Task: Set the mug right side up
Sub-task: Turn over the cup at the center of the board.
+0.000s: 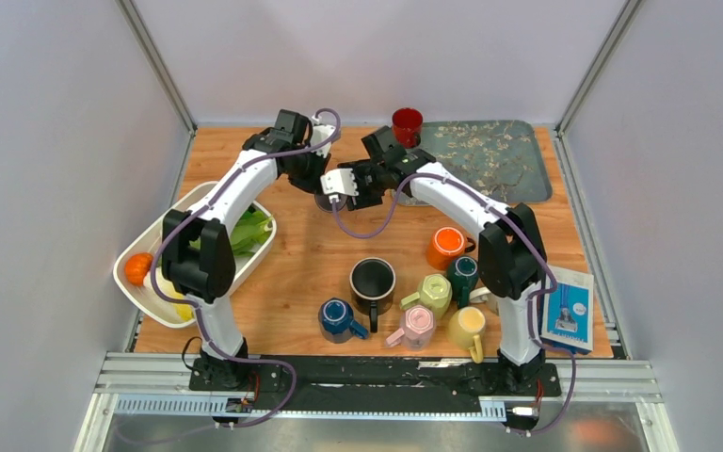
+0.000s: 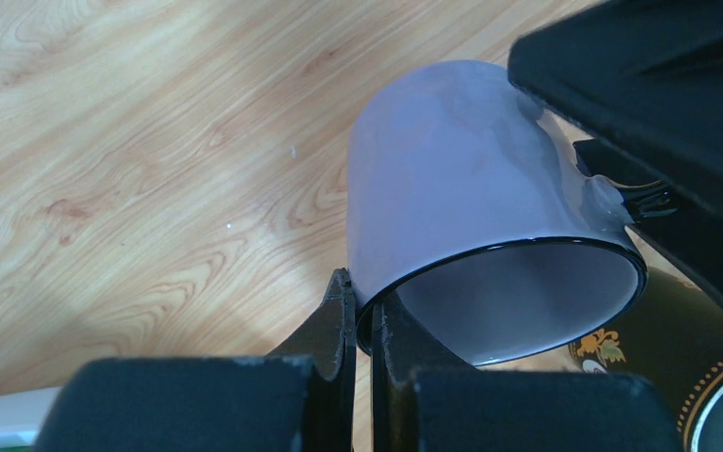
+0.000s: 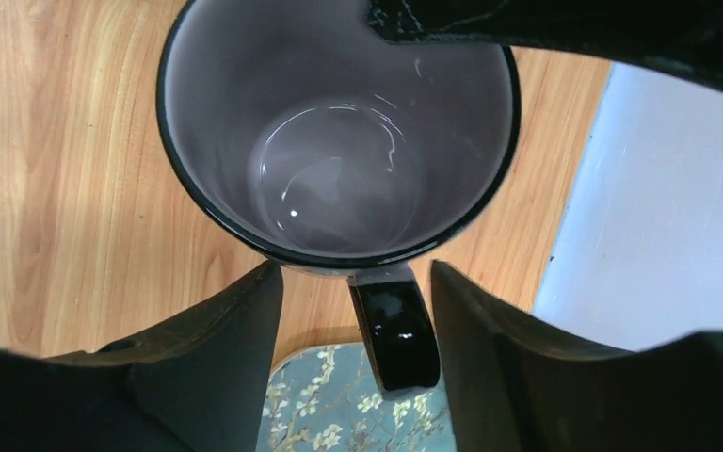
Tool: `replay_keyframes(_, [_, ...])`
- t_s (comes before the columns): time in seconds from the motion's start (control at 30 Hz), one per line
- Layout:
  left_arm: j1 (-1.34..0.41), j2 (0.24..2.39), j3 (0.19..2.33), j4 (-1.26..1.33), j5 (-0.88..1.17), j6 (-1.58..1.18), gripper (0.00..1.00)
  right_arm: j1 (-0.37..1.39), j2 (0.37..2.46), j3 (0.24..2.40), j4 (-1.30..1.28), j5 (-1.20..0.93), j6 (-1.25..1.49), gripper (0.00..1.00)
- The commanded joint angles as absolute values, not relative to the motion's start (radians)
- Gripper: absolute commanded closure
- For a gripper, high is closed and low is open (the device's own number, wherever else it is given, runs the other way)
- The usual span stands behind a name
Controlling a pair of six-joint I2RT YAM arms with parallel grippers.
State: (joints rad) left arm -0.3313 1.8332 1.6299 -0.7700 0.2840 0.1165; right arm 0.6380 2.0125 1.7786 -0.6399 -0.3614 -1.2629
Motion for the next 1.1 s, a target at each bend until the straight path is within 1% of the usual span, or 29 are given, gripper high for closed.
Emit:
replay_keyframes(0.0, [-0.330,1.826,1.696,-0.734,0.345,0.076,1.00,0.664,2.041,1.848,-0.642,-0.334,-1.343,0.43])
replay_keyframes(0.07, [-0.330,1.826,1.703,-0.733,0.337,0.078,1.00,0.666,2.046,1.854,-0.657,-0.336,-1.352,0.54])
replay_keyframes(0.27, [-0.329,1.824,1.723,-0.737,0.323,0.084,1.00,0.665,2.072,1.872,-0.706,-0.308,-1.351,0.95])
replay_keyframes(0.3, [-0.329,1.822,1.723,-0.738,0.327,0.086,0.91,0.664,2.075,1.870,-0.704,-0.299,-1.346,1.00])
replay_keyframes(0.33, [-0.330,1.819,1.718,-0.735,0.311,0.082,0.82,0.663,2.080,1.871,-0.697,-0.291,-1.330,1.00])
replay_keyframes(0.37, [-0.330,1.810,1.710,-0.729,0.291,0.066,0.68,0.661,2.084,1.872,-0.690,-0.282,-1.304,1.00])
replay_keyframes(0.43, [-0.322,1.783,1.668,-0.697,0.250,0.052,0.58,0.653,2.090,1.867,-0.675,-0.275,-1.254,1.00])
replay_keyframes(0.53, [-0.290,1.723,1.567,-0.617,0.282,0.014,0.55,0.634,2.094,1.864,-0.651,-0.284,-1.143,1.00])
replay_keyframes(0.6, [-0.263,1.658,1.479,-0.529,0.302,-0.026,0.49,0.623,2.100,1.872,-0.644,-0.294,-1.077,1.00])
replay_keyframes(0.63, [-0.250,1.610,1.451,-0.495,0.304,-0.040,0.37,0.618,2.100,1.872,-0.639,-0.297,-1.052,1.00])
replay_keyframes(0.7, [-0.239,1.549,1.382,-0.415,0.295,-0.043,0.27,0.606,2.096,1.870,-0.632,-0.333,-1.002,1.00])
replay_keyframes(0.87, [-0.231,1.484,1.304,-0.352,0.225,-0.069,0.25,0.578,2.098,1.878,-0.623,-0.416,-0.897,1.00])
replay_keyframes(1.07, [-0.228,1.449,1.275,-0.339,0.194,-0.097,0.25,0.503,2.105,1.944,-0.596,-0.531,-0.740,1.00])
